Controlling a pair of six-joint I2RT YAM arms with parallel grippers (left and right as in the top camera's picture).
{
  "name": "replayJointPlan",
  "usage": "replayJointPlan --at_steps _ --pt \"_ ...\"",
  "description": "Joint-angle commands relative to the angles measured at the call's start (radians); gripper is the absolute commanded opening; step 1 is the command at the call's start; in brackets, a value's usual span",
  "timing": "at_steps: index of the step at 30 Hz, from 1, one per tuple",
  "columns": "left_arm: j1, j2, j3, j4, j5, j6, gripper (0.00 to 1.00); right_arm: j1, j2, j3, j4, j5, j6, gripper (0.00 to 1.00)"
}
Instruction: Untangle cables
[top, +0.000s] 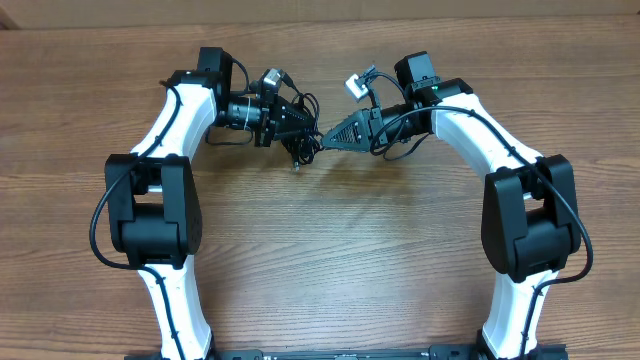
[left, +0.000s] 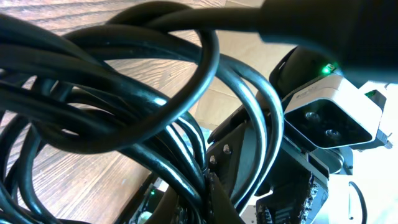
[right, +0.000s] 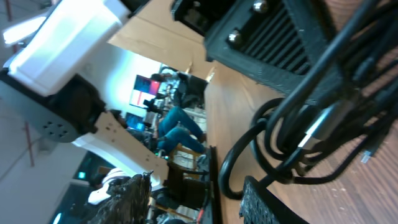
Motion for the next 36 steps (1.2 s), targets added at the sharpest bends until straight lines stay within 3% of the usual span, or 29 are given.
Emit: replayJointPlan --at_steps 1,9,14,16,19,28,36 --pt "-0.015 -0.002 0.022 -0.003 0.061 0.026 0.04 0.013 -0.005 0.002 0.005 -0.072 -0.014 0.47" --pt "-0.047 -0.002 0.022 -0.005 0.127 0.023 0.04 0.032 -0.005 0.002 0.016 -0.065 -0.014 0.46" --pt "-0.061 -0.002 0.022 -0.005 0.08 0.023 0.04 0.032 -0.005 0.002 0.063 -0.061 -0.001 0.43" --pt "-0.064 -0.002 0.022 -0.005 0.056 0.023 0.04 0.032 -0.005 0.002 0.083 -0.061 0.026 0.31" --pt "-0.064 -0.002 0.022 0.011 0.03 0.027 0.04 0.032 -0.005 0.002 0.087 -0.061 0.035 0.04" --pt "-0.044 -0.002 0.022 0.013 -0.239 0.003 0.04 -0.007 -0.005 0.002 0.072 -0.118 -0.005 0.04" --pt "0.006 -0.002 0.022 -0.037 -0.394 -0.016 0.04 -0.056 -0.016 0.002 -0.133 -0.118 -0.341 0.04"
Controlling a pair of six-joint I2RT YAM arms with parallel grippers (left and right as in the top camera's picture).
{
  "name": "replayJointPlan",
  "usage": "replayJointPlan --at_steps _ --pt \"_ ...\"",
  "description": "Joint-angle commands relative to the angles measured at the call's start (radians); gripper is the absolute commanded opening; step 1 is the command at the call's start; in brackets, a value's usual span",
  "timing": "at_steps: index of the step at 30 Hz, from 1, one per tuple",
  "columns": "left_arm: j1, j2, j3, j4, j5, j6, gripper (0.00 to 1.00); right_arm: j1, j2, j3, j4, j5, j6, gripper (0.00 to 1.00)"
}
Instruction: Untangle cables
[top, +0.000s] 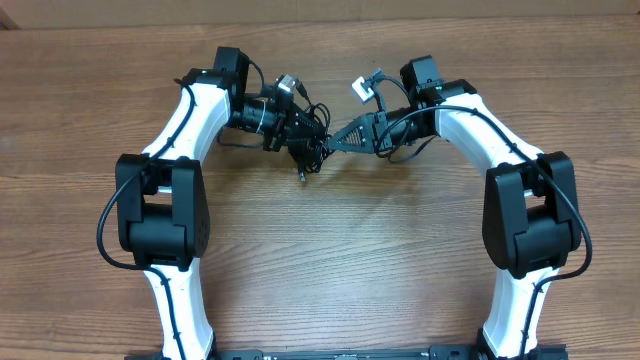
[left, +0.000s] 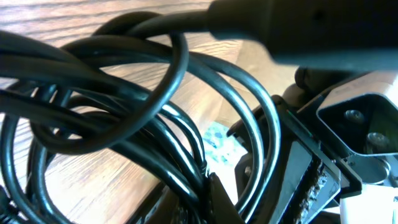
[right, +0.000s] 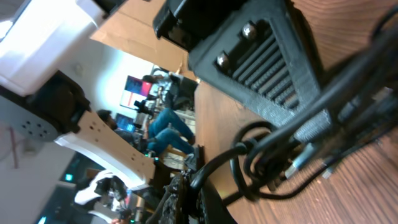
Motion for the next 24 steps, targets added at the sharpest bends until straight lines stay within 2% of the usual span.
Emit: replayJointPlan --at_steps 1,3,7,11,16,17,19,20,22,24 --pt "0.058 0.0 0.011 -0.016 -0.31 -0.021 0.04 -0.031 -0.031 0.011 -0.067 -0.14 -0.214 0.04" --pt "0.069 0.0 0.01 -0.038 -0.383 -0.037 0.04 -0.043 -0.031 0.011 -0.094 -0.14 -0.255 0.04" --pt "0.076 0.0 0.009 -0.051 -0.405 -0.039 0.04 -0.058 -0.031 0.011 -0.093 -0.14 -0.259 0.04" --pt "0.077 0.0 0.006 -0.061 -0.486 -0.101 0.04 -0.072 -0.031 0.011 -0.092 -0.139 -0.258 0.04" --pt "0.074 0.0 0.001 -0.05 -0.317 -0.016 0.04 -0.066 -0.031 0.011 -0.092 -0.076 -0.233 0.04" --pt "0.074 0.0 0.001 -0.051 -0.291 -0.014 0.04 -0.061 -0.031 0.011 -0.092 -0.061 -0.223 0.1" --pt "0.074 0.0 0.001 -0.051 -0.205 0.033 0.04 -0.048 -0.031 0.011 -0.091 -0.024 -0.196 0.35" --pt "0.074 0.0 0.001 -0.053 -0.159 0.06 0.04 -0.042 -0.031 0.011 -0.091 -0.013 -0.183 0.41" --pt "0.073 0.0 0.001 -0.069 -0.043 0.119 0.04 -0.026 -0.031 0.011 -0.091 -0.006 -0.147 0.46" --pt "0.072 0.0 0.001 -0.082 0.005 0.132 0.04 -0.011 -0.031 0.011 -0.087 -0.007 -0.12 0.54"
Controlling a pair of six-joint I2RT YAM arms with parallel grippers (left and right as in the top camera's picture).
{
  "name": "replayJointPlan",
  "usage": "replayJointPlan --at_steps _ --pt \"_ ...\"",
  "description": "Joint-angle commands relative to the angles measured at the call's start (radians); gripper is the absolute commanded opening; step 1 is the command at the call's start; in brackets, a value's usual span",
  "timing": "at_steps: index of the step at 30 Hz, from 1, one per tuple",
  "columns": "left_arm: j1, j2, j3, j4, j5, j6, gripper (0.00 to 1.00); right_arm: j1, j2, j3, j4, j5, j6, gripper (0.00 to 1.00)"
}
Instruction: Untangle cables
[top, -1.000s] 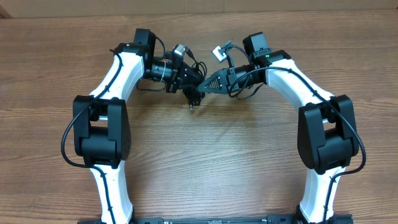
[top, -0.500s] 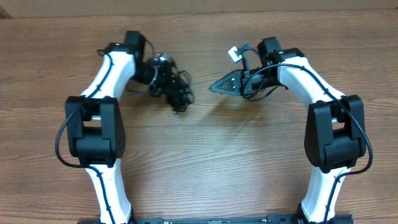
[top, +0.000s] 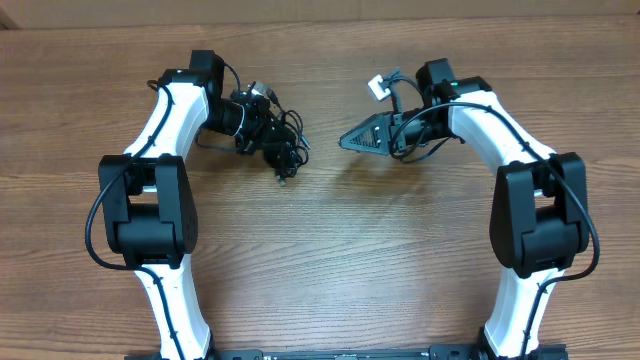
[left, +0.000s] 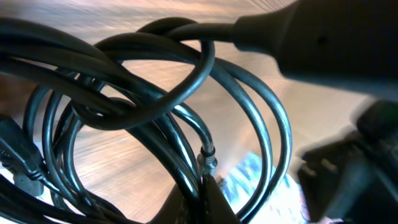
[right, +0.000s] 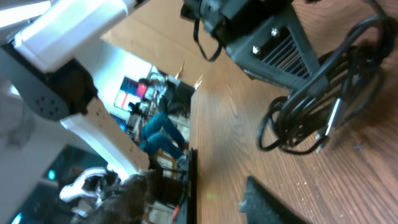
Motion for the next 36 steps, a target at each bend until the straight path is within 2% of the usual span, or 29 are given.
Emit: replayJointPlan --at_steps 1,6,9,15,19,22,26,32,36 --pt "-0.009 0.0 0.001 -0.021 0.214 0.095 0.04 0.036 -0.026 0.011 0.011 0.018 0.057 0.55" --pt "-0.033 0.0 0.001 -0.057 0.242 0.102 0.04 0.079 -0.025 0.011 0.025 0.019 0.057 0.54" --pt "-0.05 0.0 0.001 -0.061 0.315 0.148 0.04 0.093 -0.025 0.011 0.025 0.018 0.057 0.54" --pt "-0.084 0.0 0.001 -0.061 0.387 0.165 0.04 0.111 -0.025 0.011 0.032 0.015 0.075 0.53" --pt "-0.101 0.0 0.001 -0.056 0.33 0.166 0.04 0.112 -0.025 0.011 0.032 -0.079 0.075 0.43" --pt "-0.106 0.0 0.001 -0.055 0.31 0.166 0.04 0.112 -0.025 0.011 0.042 -0.114 0.091 0.41" --pt "-0.106 0.0 0.001 -0.016 0.379 0.141 0.04 0.112 -0.025 0.011 0.041 -0.095 0.102 0.42" --pt "-0.101 0.0 0.001 0.024 0.294 0.089 0.04 0.111 -0.025 0.011 0.039 -0.095 0.208 0.43" --pt "-0.101 0.0 0.001 0.05 0.291 0.048 0.04 0.112 -0.025 0.011 0.036 -0.094 0.21 0.44"
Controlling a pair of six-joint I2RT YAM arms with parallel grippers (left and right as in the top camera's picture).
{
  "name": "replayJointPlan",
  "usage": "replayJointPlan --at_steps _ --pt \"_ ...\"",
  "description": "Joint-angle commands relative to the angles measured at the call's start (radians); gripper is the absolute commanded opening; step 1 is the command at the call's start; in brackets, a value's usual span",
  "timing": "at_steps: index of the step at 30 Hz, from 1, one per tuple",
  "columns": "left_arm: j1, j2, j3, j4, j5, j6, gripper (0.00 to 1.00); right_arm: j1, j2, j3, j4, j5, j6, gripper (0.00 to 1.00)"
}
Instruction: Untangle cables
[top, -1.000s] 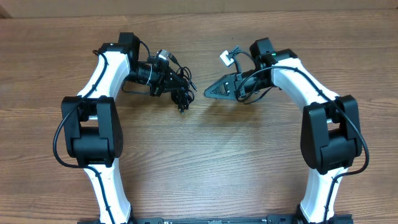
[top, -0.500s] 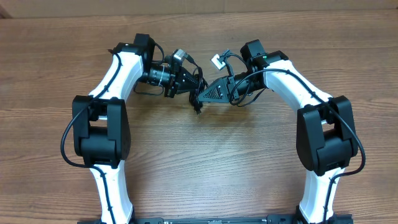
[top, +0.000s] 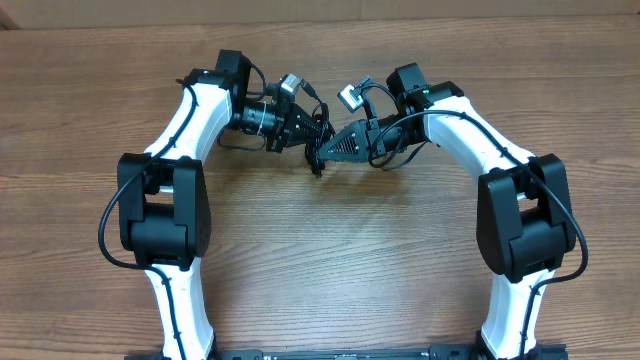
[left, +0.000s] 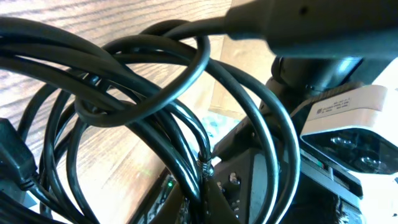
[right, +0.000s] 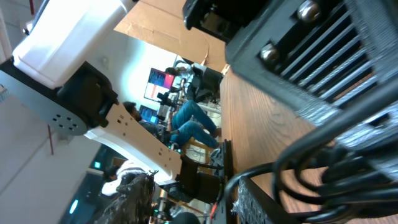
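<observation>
A tangled bundle of thin black cables hangs between both grippers at the back middle of the table. In the left wrist view its loops fill the frame. My left gripper is shut on several strands, pinched at the bottom of its own view. My right gripper points left into the bundle and stands open. A cable loop curves in beside its ribbed fingertip. Most of the bundle is hidden in the overhead view by the two gripper heads.
The wooden table stretches toward the front, where both arm bases stand. The two arms arch in from left and right. The right wrist's white camera housing sits very near the left gripper.
The grippers stood apart, the bundle hanging from the left one alone. Both have come together at the back middle, and the right gripper's open fingers are at the bundle again.
First the two grippers met at the bundle, the left shut on it and the right open. Then the right fingers were close together amid the cables. Then the arms were apart with the whole bundle on the left gripper. Now they meet again.
</observation>
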Motion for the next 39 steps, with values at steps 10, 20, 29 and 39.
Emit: replayJointPlan --at_steps 10,20,29,39 --pt "-0.009 0.0 0.001 0.008 0.093 -0.106 0.04 0.01 -0.025 0.011 0.001 0.063 0.032 0.46" --pt "-0.039 0.0 0.001 0.013 0.005 -0.193 0.04 0.021 -0.025 0.011 0.013 0.063 0.032 0.46" --pt "-0.078 0.0 0.001 0.04 -0.061 -0.224 0.04 0.021 -0.025 0.011 0.019 0.063 0.033 0.4" --pt "-0.071 0.0 0.001 0.076 -0.103 -0.224 0.04 0.021 -0.025 0.011 0.043 0.315 0.296 0.39"
